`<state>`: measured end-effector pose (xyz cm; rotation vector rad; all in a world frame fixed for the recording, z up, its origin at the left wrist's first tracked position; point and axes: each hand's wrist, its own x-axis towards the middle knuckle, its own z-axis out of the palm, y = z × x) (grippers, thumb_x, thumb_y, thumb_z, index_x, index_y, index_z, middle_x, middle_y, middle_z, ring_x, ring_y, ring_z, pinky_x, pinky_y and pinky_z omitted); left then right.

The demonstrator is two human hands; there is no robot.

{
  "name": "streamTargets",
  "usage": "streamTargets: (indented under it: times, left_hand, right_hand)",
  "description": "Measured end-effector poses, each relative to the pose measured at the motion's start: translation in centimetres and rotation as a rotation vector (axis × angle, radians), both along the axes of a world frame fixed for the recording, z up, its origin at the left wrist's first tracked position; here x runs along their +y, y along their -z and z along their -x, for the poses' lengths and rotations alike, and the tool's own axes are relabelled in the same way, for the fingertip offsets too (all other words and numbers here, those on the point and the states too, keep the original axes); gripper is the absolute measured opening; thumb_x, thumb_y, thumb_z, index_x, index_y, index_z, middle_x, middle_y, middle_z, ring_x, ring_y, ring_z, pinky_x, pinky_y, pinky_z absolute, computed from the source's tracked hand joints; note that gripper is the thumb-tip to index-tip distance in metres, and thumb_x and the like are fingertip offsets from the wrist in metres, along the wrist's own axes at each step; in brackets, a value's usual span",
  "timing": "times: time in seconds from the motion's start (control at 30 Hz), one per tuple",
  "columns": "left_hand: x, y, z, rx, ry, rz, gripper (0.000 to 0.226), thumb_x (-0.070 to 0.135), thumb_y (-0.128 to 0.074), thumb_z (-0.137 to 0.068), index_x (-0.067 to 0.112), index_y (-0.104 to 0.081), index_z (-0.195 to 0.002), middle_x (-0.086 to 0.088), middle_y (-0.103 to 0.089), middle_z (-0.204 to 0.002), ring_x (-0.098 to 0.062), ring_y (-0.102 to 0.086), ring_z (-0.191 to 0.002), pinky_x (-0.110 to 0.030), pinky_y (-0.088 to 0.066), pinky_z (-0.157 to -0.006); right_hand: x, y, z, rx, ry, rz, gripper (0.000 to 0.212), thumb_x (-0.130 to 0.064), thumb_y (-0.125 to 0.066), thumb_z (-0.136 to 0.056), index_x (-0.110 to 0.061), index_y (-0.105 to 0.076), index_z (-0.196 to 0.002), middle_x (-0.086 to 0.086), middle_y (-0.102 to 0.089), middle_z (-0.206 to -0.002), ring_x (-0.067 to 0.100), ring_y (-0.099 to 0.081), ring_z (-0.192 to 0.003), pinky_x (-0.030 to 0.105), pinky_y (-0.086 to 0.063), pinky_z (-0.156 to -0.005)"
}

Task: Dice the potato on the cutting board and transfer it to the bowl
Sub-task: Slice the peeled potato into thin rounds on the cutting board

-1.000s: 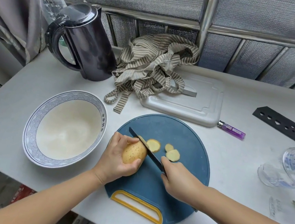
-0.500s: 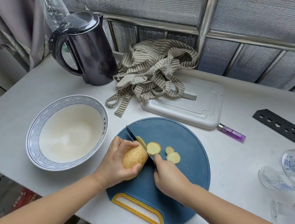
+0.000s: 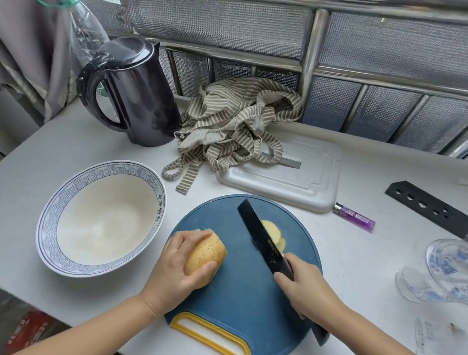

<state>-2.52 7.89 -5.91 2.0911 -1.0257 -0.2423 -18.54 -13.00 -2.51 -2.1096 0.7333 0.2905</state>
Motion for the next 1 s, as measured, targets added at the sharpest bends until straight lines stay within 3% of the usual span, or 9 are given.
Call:
streamTargets:
  times: [0.17, 0.4, 0.73, 1.0]
  left_hand:
    - [0.4, 0.0, 0.4, -0.015, 0.022, -0.036, 0.066, 0.055, -0.066, -0.073, 0.048, -0.037, -0.132, 0.007, -0.044, -0.128, -0.001, -0.04, -0.123, -0.008, -0.025, -0.105]
    - [0.2, 0.4, 2.3, -0.025, 0.027, -0.015, 0.066, 0.051, -0.069, -0.071, 0.05, -0.039, -0.13, 0.005, -0.04, -0.126, 0.004, -0.039, -0.121, -0.005, -0.027, -0.101]
    - [0.3, 1.2, 3.2, -0.018, -0.027, 0.023, 0.064, 0.054, -0.069, -0.072, 0.049, -0.043, -0.129, 0.01, -0.033, -0.128, -0.013, -0.044, -0.122, -0.01, -0.031, -0.103]
    - [0.3, 1.1, 3.6, -0.049, -0.059, 0.047, 0.066, 0.053, -0.07, -0.071, 0.044, -0.041, -0.129, 0.011, -0.035, -0.127, -0.001, -0.036, -0.125, -0.007, -0.027, -0.103]
  right_hand:
    - [1.4, -1.4, -0.3, -0.078, -0.137, 0.073, 0.027, -0.03, -0.046, -0.099, -0.022, -0.035, -0.075, -0.004, -0.047, -0.066, 0.017, -0.042, -0.059, 0.026, -0.031, -0.054]
    - [3.2, -2.5, -0.3, -0.14, -0.271, 0.154, 0.022, -0.033, -0.042, -0.1, -0.018, -0.035, -0.086, 0.002, -0.049, -0.071, 0.028, -0.047, -0.065, 0.045, -0.04, -0.065]
    - [3.7, -2.4, 1.5, -0.124, -0.364, 0.258, 0.021, -0.034, -0.034, -0.103, -0.018, -0.029, -0.089, 0.004, -0.049, -0.07, 0.028, -0.048, -0.064, 0.038, -0.036, -0.059]
    - [4.5, -2.4, 2.2, -0.074, -0.426, 0.326, 0.019, -0.034, -0.026, -0.104, -0.02, -0.025, -0.092, -0.003, -0.038, -0.063, 0.025, -0.042, -0.058, 0.038, -0.035, -0.057]
